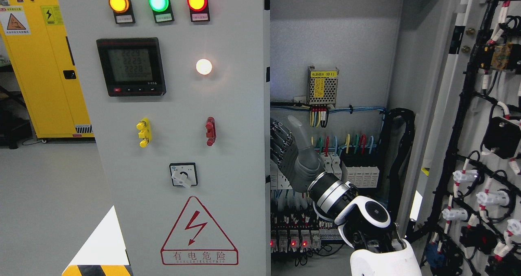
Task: Open door with both hands
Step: 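Hook the right hand fingers behind the inner edge of the indicator-light door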
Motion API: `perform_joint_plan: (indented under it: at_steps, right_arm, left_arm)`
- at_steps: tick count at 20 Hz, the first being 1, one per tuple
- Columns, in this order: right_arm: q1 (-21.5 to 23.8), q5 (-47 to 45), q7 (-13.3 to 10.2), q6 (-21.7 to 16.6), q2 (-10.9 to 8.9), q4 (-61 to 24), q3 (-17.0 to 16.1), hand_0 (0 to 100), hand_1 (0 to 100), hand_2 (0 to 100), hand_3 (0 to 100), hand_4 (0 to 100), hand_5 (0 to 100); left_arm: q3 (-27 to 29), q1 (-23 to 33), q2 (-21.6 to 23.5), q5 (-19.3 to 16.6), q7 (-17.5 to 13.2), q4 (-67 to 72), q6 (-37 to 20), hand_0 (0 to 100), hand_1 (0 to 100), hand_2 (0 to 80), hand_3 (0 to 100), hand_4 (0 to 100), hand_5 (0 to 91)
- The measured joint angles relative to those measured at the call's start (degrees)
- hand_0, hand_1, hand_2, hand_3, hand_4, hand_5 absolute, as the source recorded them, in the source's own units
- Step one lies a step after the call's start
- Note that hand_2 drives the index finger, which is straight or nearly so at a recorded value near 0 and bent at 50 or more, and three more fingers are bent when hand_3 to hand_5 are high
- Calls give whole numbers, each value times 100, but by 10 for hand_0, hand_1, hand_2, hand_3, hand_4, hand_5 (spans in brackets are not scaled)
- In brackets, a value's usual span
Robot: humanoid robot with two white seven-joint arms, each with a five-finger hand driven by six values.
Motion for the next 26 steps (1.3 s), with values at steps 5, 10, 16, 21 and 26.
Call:
perform_joint_plan:
  at_steps: [5,10,16,21,26]
  right_arm:
    - [-70,8,406,0,-26,98,-34,218,0,0,0,0,0]
    - [-136,11,618,-6,-53,211,-69,218,0,0,0,0,0]
    - [-244,8,858,-6,-74,361,-98,219,0,0,0,0,0]
    - [-330,2,1001,-6,-84,475,-121,218,0,0,0,0,0]
    - [-411,-1,1174,25,-89,579,-236,218,0,0,0,0,0]
  left_arm:
    - [0,0,0,-1,0,0,0,0,0,0,0,0,0]
    - [0,0,0,-1,0,0,0,0,0,0,0,0,0]
    - [0,0,0,0,0,0,0,0,0,0,0,0,0]
    - [0,0,0,0,0,0,0,0,0,0,0,0,0]
    - [0,1,0,0,0,0,0,0,0,0,0,0,0]
